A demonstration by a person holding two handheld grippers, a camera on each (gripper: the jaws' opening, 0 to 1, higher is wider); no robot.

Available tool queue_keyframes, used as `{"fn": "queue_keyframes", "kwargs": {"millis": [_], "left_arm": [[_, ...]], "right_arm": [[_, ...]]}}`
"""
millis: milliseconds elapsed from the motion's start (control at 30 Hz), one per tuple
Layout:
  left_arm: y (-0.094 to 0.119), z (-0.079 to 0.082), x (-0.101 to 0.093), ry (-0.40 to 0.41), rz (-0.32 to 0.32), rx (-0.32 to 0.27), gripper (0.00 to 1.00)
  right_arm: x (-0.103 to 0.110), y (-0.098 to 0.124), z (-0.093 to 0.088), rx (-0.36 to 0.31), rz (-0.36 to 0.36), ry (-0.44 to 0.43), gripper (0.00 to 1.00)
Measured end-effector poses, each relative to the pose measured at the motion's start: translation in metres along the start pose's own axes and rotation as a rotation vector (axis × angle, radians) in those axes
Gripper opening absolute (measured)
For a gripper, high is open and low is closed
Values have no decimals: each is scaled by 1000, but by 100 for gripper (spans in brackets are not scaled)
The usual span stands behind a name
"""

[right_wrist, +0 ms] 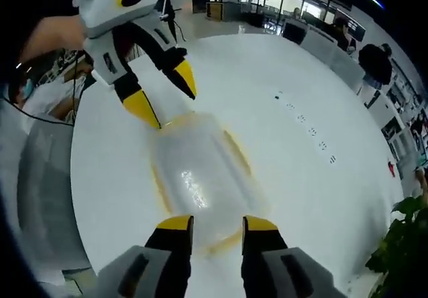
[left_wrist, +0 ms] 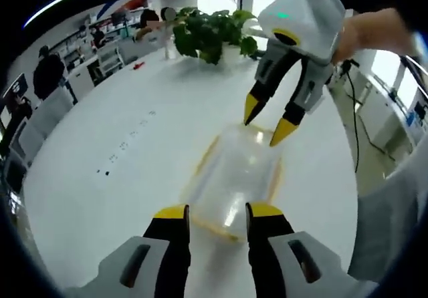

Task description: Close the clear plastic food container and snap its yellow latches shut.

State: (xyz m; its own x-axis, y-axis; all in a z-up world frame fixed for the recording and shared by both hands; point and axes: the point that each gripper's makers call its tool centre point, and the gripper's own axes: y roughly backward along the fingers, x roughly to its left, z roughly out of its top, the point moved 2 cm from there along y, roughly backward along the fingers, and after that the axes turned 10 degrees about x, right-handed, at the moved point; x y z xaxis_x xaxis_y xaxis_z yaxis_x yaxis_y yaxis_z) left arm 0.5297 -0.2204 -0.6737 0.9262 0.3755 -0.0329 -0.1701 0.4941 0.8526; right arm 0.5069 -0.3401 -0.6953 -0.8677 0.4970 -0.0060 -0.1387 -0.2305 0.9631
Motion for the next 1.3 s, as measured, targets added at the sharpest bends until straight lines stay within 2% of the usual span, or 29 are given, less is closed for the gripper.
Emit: {"fn": "queue_keyframes", "kwargs": {"millis": [333,600,733,1300], "left_arm": [[-5,11,-12,-45,-40,-37,28],[-12,15,-18,-82,-53,-31,26],[-15,18,-21,-89,-57,-26,25],[-28,22,-28,-106,-61,-24,24]], "right_arm": [[4,-1,10,-19,17,23,20],[6,-2,21,-32,19,65,17],[10,-5,24,-32,29,93,16],[5,-17,32,-29,42,108,16]]}}
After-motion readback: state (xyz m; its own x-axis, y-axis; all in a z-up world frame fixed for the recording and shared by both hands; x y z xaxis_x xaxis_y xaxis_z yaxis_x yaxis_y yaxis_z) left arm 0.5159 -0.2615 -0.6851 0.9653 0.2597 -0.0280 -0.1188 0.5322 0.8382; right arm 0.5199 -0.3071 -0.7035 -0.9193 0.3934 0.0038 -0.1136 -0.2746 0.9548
